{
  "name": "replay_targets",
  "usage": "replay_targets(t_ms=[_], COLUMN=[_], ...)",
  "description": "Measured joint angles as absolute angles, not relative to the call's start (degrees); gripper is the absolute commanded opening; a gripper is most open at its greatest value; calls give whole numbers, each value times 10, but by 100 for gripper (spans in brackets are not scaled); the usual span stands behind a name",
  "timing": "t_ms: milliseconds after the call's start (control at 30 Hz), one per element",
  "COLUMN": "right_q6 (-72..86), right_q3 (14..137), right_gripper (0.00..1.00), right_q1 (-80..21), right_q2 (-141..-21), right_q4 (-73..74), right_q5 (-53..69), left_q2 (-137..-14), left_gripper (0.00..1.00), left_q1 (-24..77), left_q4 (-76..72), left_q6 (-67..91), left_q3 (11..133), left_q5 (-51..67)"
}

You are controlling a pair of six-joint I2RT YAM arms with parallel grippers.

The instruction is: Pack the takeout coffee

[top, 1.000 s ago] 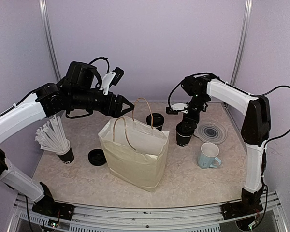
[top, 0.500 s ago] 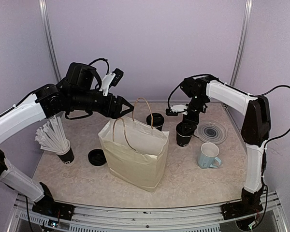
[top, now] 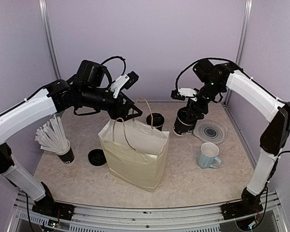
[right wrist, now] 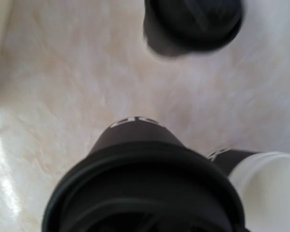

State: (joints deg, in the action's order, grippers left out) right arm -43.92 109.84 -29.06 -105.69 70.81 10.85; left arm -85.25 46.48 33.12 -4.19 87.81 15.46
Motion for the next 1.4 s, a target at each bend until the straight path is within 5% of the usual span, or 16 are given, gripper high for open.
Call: replay_targets(t_ms=[133, 233, 267, 933, 1400], right_q6=[-444, -452, -453, -486, -499], right_q3=[1111, 1125, 1132, 1270, 1249], right_gripper=[53, 53, 52, 52, 51], right_q1=[-291, -291, -291, -296, -401], right_q2=[-999, -972, -966, -910, -902], right_q4=[708, 708, 708, 739, 743], right_q5=[144, 177, 188, 373, 340], left_q2=[-879, -893, -896, -845, -825], left_gripper=[38, 4, 0, 0, 0], left_q1=[465, 465, 465, 474, 489], left_q4=[335, 340, 341, 284, 242], left_q6=[-69, -79, -82, 204, 320], left_q3=[888, 898, 903, 856, 824], left_q5=[189, 213, 220, 56, 1])
